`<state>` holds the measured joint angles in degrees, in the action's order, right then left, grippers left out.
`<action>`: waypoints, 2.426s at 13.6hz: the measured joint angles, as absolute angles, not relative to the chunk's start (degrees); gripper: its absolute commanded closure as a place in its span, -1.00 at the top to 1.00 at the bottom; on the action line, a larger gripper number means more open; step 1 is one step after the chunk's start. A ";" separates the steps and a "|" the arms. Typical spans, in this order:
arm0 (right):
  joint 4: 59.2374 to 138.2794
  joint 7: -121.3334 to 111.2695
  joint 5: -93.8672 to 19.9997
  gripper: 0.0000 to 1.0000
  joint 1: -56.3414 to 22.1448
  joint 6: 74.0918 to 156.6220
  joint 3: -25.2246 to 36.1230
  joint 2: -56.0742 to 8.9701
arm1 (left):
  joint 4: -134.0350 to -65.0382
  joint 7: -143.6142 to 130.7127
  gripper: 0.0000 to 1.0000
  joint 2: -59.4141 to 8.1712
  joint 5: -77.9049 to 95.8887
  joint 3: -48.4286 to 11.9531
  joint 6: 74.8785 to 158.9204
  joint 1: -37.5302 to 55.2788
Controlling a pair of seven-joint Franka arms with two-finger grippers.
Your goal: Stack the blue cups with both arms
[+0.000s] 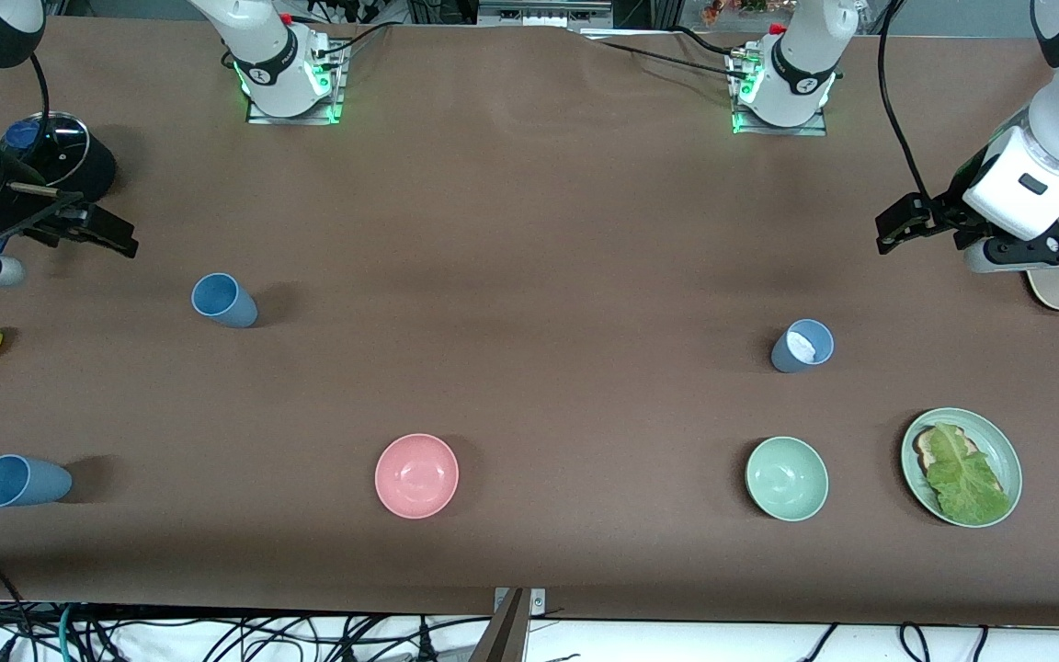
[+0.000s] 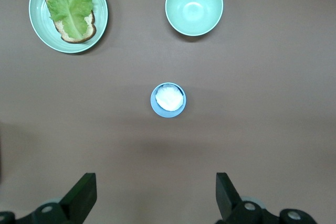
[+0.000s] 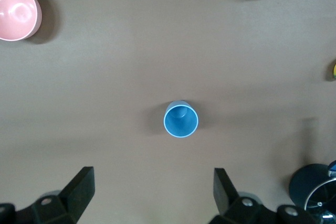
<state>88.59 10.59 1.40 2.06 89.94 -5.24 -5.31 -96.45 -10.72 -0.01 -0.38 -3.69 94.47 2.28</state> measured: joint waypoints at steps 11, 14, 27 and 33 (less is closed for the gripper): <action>88.59 10.60 1.40 1.00 2.06 89.86 -5.24 -5.32 | -96.45 -10.72 1.00 -0.01 -0.38 -3.64 94.46 2.18; 88.59 10.60 1.40 1.00 2.06 89.85 -5.24 -5.32 | -96.45 -10.71 1.00 -0.01 -0.38 -3.64 94.42 2.18; 88.61 10.65 1.40 1.00 2.06 89.85 -5.24 -5.32 | -96.48 -10.01 1.00 -2.25 -0.37 -3.27 92.29 2.09; 88.61 10.67 1.40 1.00 2.06 89.82 -5.24 -5.32 | -96.50 -9.81 1.00 -2.85 -0.38 -3.06 92.75 1.87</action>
<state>88.61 10.67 1.40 2.06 89.82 -5.24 -5.32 -96.50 -9.81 -2.85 -0.38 -3.06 92.75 1.87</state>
